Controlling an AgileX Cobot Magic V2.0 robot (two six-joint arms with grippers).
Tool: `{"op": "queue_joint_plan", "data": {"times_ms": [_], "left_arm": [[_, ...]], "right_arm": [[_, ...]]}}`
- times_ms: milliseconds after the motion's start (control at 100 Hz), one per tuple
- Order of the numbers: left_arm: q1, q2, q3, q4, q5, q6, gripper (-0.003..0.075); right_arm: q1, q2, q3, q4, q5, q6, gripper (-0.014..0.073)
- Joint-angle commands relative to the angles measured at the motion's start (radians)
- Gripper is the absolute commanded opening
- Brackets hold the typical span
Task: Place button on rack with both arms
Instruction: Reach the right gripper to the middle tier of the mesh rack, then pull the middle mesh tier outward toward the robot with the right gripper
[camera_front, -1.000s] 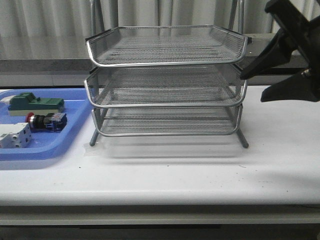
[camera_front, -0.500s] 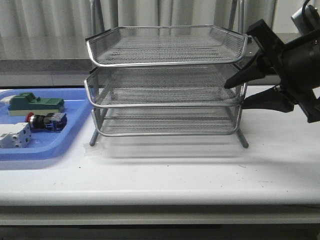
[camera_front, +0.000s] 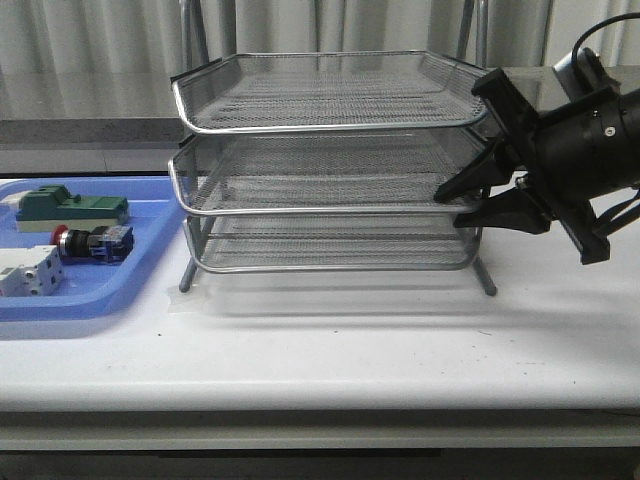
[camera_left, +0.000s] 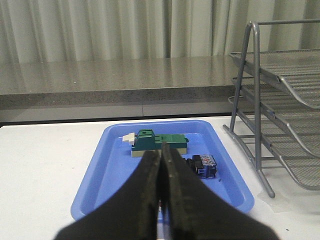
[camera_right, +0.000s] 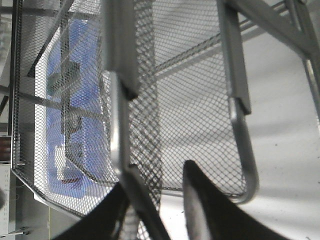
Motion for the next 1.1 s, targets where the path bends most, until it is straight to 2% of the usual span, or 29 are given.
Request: {"op": "queue_joint_plan", "data": {"times_ms": [0, 90, 180, 440, 1090], "left_arm": [[0.002, -0.031, 0.047, -0.008, -0.073, -0.012, -0.002], [0.002, -0.031, 0.047, -0.008, -0.073, -0.012, -0.002], [0.002, -0.031, 0.047, -0.008, -0.073, -0.012, -0.002], [0.002, -0.031, 0.047, -0.008, -0.073, -0.012, -0.002], [0.002, -0.031, 0.047, -0.008, -0.073, -0.012, -0.002]], "right_arm": [[-0.001, -0.035, -0.028, 0.031, 0.087, -0.018, 0.0105], [-0.001, -0.035, -0.028, 0.031, 0.1, -0.018, 0.0008], [-0.001, -0.035, -0.028, 0.029, 0.101, -0.018, -0.0034], [-0.001, -0.048, 0.011, -0.018, 0.102, -0.017, -0.0035], [-0.001, -0.24, 0.37, -0.017, 0.061, -0.118, -0.0035]]}}
